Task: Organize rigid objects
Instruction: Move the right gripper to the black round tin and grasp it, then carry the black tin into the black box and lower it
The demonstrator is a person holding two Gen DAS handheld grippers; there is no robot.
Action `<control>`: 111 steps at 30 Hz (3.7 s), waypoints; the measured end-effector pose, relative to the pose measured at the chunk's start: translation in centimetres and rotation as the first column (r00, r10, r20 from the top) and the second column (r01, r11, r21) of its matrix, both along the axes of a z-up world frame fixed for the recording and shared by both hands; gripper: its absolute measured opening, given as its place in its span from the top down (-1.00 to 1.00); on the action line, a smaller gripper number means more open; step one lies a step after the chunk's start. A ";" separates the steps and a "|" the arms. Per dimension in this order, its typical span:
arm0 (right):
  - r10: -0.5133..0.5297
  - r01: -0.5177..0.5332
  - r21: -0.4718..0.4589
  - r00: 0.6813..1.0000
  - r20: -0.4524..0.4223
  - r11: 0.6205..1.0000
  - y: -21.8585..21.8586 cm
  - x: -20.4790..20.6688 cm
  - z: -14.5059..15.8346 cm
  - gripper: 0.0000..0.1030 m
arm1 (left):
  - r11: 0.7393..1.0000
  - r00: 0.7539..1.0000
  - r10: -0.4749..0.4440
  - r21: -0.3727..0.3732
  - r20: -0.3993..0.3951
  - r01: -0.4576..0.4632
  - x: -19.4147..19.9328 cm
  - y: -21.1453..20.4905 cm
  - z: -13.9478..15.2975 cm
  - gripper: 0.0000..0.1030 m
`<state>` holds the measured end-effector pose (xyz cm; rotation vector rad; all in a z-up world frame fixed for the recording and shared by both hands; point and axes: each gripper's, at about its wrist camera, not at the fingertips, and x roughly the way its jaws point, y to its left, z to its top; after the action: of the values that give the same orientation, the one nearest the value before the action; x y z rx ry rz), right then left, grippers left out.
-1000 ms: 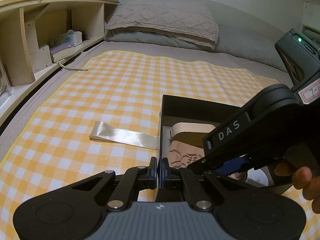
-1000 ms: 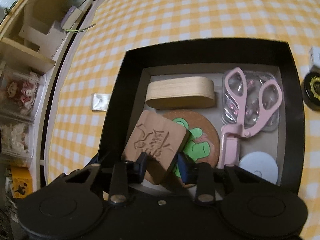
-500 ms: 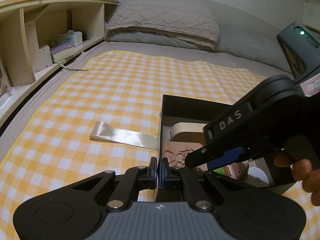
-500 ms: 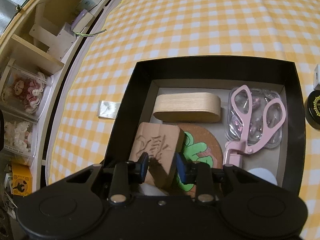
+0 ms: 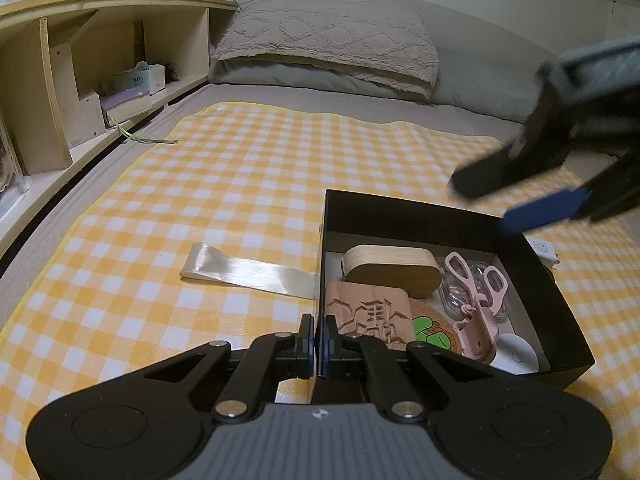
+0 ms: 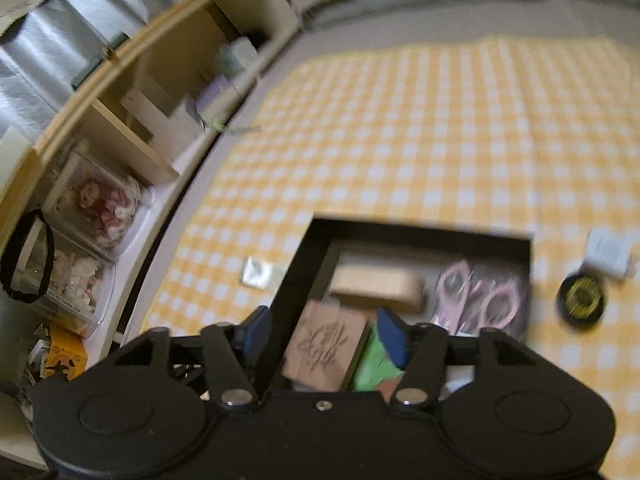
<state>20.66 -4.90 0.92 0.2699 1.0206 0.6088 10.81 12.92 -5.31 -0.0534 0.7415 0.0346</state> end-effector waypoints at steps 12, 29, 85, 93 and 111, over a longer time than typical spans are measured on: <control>-0.151 0.171 -0.061 0.958 0.244 0.983 -7.7 0.7 3.0 -1.00 | 1.000 1.000 0.001 0.009 0.003 -0.001 -0.1 -0.1 0.1 0.94; -0.130 0.189 -0.327 0.973 0.192 0.926 -14.7 2.3 -2.7 -0.69 | 0.999 0.999 -0.028 0.018 0.021 0.027 -0.3 -0.3 0.0 0.93; 0.084 -0.062 -0.176 0.989 0.120 0.982 -5.7 3.7 -2.3 0.03 | 0.999 0.999 -0.032 0.022 0.021 0.032 -0.2 -0.3 -0.1 0.93; 0.258 -0.242 -0.191 0.964 0.062 0.951 0.5 1.1 -4.2 0.03 | 0.999 0.999 -0.032 0.021 0.020 0.032 -0.2 -0.4 -0.1 0.93; 0.293 -0.265 -0.299 0.955 0.051 0.917 3.6 1.1 -6.8 0.01 | 0.999 0.999 -0.034 0.018 0.021 0.033 -0.2 -0.4 0.0 0.92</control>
<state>21.73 -1.32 -5.83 -0.1663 1.0490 0.7129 10.58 12.48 -5.36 -0.0241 0.7206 0.0087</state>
